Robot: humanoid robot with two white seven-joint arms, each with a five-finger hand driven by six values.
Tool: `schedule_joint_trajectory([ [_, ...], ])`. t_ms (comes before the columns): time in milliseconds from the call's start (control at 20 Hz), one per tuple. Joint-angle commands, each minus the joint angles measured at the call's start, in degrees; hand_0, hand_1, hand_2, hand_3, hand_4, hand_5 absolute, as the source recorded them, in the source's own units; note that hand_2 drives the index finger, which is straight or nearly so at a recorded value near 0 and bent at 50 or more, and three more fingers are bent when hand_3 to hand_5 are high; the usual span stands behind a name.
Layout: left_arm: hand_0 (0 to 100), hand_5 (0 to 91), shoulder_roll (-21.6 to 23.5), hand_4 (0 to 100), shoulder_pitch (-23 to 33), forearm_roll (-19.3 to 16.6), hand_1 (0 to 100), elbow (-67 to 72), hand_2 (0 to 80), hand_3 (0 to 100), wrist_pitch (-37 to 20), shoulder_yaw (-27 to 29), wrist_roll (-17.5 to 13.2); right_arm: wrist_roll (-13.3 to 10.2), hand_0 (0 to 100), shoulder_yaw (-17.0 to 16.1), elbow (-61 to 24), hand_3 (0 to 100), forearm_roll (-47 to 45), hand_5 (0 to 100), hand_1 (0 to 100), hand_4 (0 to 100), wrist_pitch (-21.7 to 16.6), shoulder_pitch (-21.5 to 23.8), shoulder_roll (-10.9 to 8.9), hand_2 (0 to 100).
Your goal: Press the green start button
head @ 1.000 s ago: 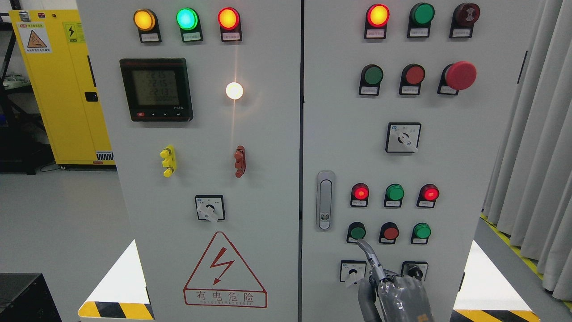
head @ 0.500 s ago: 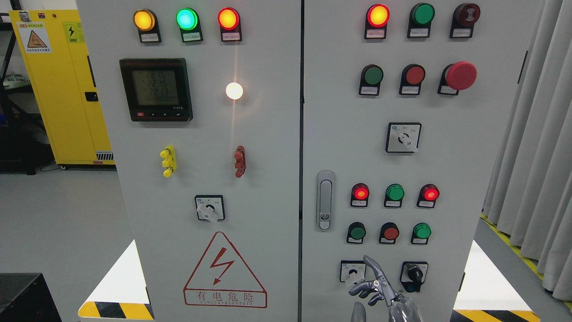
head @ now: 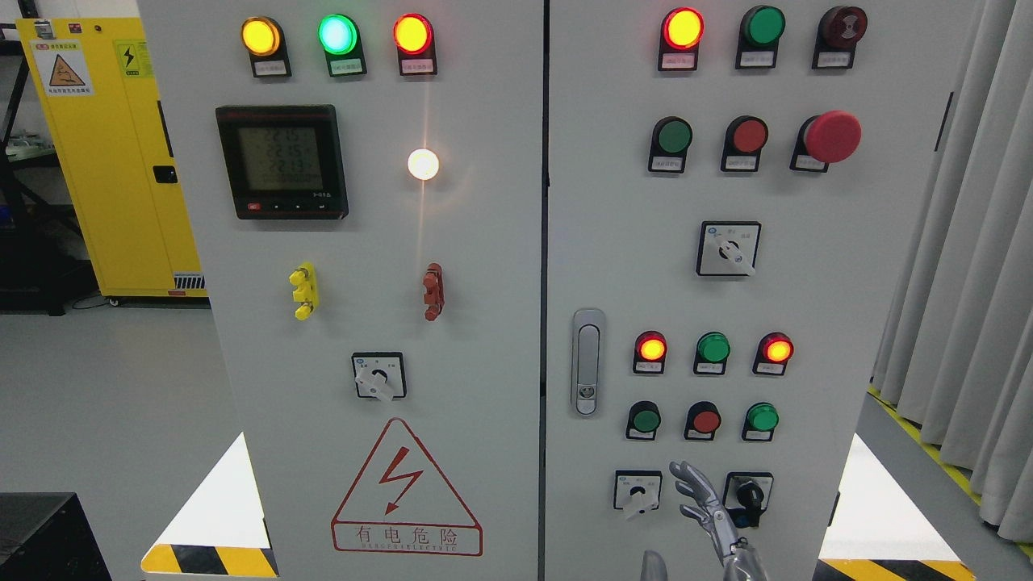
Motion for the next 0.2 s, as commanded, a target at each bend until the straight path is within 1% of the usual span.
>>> schedule_joint_trajectory([
  [0, 12, 0.0, 0.0, 0, 0.0, 0.0, 56, 0.0, 0.0, 0, 0.0, 0.0, 0.0, 0.0, 62, 0.5, 0.2, 0, -1.6, 0, 84, 0, 0.1, 0.5, 0.08, 0],
  [150, 12, 0.0, 0.0, 0, 0.0, 0.0, 56, 0.0, 0.0, 0, 0.0, 0.0, 0.0, 0.0, 61, 0.5, 0.2, 0, -1.6, 0, 84, 0, 0.1, 0.5, 0.08, 0],
])
